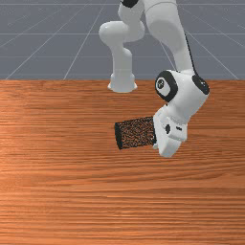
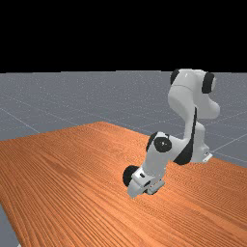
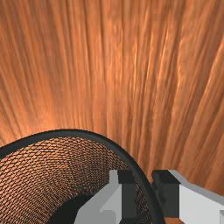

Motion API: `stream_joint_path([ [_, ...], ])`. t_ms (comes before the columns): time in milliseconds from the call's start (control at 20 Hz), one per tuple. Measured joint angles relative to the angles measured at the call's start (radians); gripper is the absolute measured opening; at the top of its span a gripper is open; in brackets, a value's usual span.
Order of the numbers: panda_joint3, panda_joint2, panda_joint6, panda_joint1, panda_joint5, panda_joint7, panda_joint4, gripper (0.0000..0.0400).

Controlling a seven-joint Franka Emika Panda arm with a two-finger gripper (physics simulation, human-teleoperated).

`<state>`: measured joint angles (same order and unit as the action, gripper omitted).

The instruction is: Rotate the holder till the hole upward

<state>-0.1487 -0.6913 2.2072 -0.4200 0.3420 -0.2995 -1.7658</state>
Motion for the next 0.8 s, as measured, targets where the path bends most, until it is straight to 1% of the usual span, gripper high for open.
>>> stream_joint_path([
  [50,0.003,0.023,-0.005,0.006,-0.014,-0.018,-0.010,0.0056],
  [100,0.034,0.051,-0.001,0.039,-0.076,-0.083,-0.024,0.0062],
  [150,0.153,0.064,-0.052,0.154,-0.305,-0.309,-0.023,0.0096],
  [200,0.153,0.092,-0.068,0.165,-0.339,-0.343,-0.029,0.0086],
  [250,0.136,0.125,-0.064,0.158,-0.341,-0.342,-0.040,0.0084],
  [300,0.158,0.136,-0.129,0.189,-0.435,-0.423,-0.029,0.0067],
  [350,0.148,0.167,-0.155,0.192,-0.468,-0.447,-0.033,0.0065],
  [400,0.140,0.196,-0.180,0.196,-0.502,-0.472,-0.033,0.0075],
  [500,0.122,0.250,-0.235,0.203,-0.571,-0.512,-0.029,0.0077],
  [550,0.111,0.297,-0.243,0.206,-0.616,-0.581,-0.077,0.0077],
  [700,0.074,0.416,-0.226,0.194,-0.715,-0.657,-0.259,0.0055],
  [750,0.065,0.448,-0.223,0.191,-0.746,-0.681,-0.304,0.0063],
  [800,0.050,0.479,-0.223,0.185,-0.779,-0.716,-0.354,0.0054],
])
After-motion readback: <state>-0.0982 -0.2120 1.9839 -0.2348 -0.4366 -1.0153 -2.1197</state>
